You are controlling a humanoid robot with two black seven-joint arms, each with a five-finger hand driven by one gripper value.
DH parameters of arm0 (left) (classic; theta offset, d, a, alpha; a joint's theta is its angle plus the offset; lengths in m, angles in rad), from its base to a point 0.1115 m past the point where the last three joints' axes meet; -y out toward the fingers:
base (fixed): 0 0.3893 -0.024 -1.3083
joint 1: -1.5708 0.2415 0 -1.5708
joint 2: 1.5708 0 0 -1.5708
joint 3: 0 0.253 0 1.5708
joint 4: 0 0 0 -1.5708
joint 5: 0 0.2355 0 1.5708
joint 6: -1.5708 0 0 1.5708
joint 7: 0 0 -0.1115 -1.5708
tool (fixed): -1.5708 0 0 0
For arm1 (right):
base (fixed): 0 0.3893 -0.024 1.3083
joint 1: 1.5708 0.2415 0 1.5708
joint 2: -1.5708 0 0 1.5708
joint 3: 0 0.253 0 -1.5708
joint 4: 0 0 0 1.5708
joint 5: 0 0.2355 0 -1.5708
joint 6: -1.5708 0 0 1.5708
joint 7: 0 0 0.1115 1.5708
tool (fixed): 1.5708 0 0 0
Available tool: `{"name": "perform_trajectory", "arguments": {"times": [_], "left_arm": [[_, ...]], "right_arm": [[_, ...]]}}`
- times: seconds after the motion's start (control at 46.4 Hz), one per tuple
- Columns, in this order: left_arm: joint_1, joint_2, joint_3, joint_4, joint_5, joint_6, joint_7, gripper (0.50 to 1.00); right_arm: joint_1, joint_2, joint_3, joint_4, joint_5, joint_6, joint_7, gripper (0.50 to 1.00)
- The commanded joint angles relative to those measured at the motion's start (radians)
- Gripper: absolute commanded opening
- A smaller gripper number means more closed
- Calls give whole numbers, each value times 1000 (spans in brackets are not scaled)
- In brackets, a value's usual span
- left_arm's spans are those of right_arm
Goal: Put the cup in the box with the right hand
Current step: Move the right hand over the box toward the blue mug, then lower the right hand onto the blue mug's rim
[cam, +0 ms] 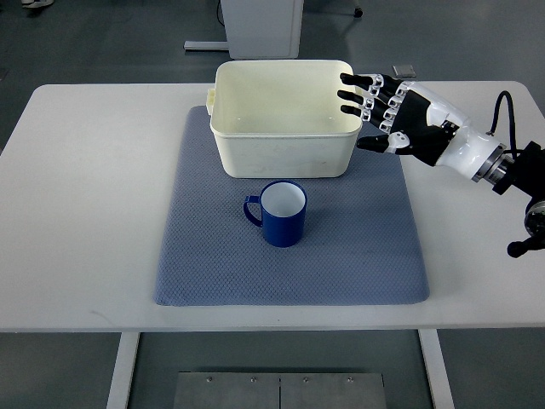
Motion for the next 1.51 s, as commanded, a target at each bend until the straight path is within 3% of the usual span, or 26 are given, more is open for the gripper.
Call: {"name": "perform_trajectory", "arguments": {"times": [0.0, 0.41, 0.841, 1.488], "left_arm": [[0, 0, 0, 0, 0, -1, 0, 1000], [0, 0, 0, 0, 1, 1, 0, 1000], [0, 0, 0, 0, 0, -1, 0, 1000], [0, 0, 0, 0, 1, -1, 0, 1000]], "right_arm": [[-1, 2, -31, -1, -21, 0, 16, 995], [-21, 32, -105, -5, -100, -12, 44, 993], [-35, 147, -149, -38, -110, -159, 42, 991], [-52, 253, -155, -108, -129, -247, 45, 989]]}}
